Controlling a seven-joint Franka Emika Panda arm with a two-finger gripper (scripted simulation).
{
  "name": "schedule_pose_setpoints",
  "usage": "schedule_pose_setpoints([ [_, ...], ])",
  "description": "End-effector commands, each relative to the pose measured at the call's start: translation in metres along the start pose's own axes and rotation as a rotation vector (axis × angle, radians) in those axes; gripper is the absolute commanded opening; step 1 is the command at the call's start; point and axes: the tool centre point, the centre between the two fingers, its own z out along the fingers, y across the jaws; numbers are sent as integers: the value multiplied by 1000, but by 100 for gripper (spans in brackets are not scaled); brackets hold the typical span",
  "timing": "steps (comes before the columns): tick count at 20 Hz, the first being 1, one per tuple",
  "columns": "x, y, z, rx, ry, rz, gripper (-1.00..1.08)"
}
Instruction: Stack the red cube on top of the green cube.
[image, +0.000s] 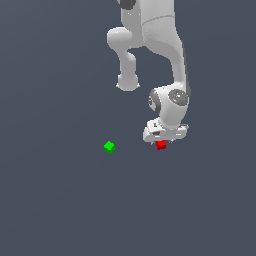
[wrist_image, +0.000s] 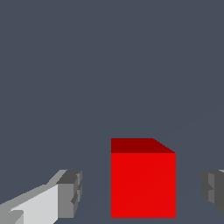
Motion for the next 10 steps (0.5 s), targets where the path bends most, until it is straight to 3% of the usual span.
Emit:
schedule_pose_setpoints([
  [1,0,0,12,0,0,0,100],
  [7,1,-1,22,-1,0,0,100],
  [8,1,-1,22,-1,0,0,-100],
  [10,1,-1,22,-1,0,0,-100],
])
